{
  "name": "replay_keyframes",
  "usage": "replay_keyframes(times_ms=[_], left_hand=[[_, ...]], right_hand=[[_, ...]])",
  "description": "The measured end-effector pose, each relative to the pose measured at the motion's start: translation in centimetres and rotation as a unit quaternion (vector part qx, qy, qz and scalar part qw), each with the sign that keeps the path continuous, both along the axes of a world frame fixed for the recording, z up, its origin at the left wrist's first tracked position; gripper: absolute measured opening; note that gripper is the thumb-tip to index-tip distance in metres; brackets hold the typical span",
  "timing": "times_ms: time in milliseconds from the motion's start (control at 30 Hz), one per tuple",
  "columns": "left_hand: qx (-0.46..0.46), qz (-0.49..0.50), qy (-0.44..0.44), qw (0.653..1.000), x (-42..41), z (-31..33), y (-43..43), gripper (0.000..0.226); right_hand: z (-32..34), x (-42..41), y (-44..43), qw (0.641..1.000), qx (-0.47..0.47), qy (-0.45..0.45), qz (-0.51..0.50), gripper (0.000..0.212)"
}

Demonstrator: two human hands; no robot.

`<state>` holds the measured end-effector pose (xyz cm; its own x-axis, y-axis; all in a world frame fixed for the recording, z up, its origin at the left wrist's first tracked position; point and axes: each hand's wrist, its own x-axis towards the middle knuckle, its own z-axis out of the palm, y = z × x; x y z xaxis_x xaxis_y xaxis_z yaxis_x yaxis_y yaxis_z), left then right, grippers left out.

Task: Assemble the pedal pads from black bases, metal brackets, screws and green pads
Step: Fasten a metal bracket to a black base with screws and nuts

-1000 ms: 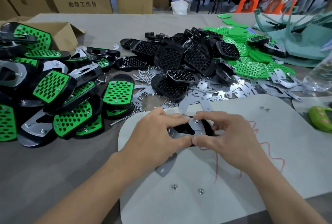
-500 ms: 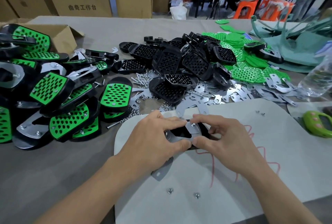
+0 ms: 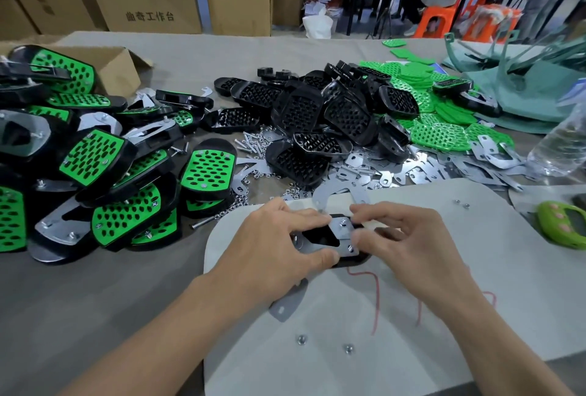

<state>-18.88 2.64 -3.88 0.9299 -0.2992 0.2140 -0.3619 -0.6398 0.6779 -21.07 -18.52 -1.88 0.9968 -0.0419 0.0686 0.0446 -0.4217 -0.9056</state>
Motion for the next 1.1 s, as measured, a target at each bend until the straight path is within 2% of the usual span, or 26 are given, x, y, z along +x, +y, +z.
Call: replay_keyframes(times_ms=[100,200,267,367,467,533,600,667,767,867,1000,1100], left_hand=[[0.001,0.014,0.005,1.0,0.0,-0.3,0.1,0.055],[-0.004,0.02,0.007,1.0,-0.1,-0.2,0.0,0.054],[-0.008,0.022,0.016,1.0,-0.2,0.0,0.0,0.054],[-0.001,0.02,0.019,1.0,-0.1,0.1,0.0,0.055],[0.003,0.016,0.013,1.0,-0.2,0.2,-0.1,0.055],[0.002,0.015,0.016,1.0,-0.2,0.2,-0.1,0.056],[0.01,0.015,0.017,1.0,-0.2,0.4,-0.1,0.055],[0.022,0.012,0.013,1.0,-0.2,0.5,-0.2,0.054],[0.018,0.006,0.005,1.0,-0.3,0.7,-0.2,0.052],[0.018,0.009,0.002,1.0,-0.4,0.8,-0.3,0.051],[0.009,0.01,0.008,1.0,-0.4,0.7,-0.3,0.05],[-0.006,0.012,0.019,1.0,-0.5,0.6,-0.3,0.054]], right_hand=[[0.8,1.5,-0.1,0.999,-0.037,-0.007,0.015,0.023],[1.8,3.3,0.2,0.986,-0.162,0.012,0.048,0.021],[2.6,3.7,0.6,0.959,-0.267,-0.012,0.094,0.02],[3.4,3.8,1.2,0.92,-0.364,-0.033,0.139,0.015],[3.7,3.6,1.8,0.863,-0.475,-0.056,0.163,0.016],[4.2,3.3,2.4,0.841,-0.506,-0.055,0.183,0.02],[4.6,3.0,3.1,0.818,-0.536,-0.045,0.201,0.033],[4.7,2.8,4.0,0.781,-0.586,-0.046,0.209,0.048],[4.7,2.7,4.6,0.731,-0.646,-0.05,0.212,0.054],[4.8,2.7,4.3,0.728,-0.651,-0.042,0.209,0.053],[4.6,2.8,3.6,0.724,-0.652,-0.059,0.216,0.038],[4.4,2.9,2.7,0.74,-0.634,-0.079,0.209,0.032]])
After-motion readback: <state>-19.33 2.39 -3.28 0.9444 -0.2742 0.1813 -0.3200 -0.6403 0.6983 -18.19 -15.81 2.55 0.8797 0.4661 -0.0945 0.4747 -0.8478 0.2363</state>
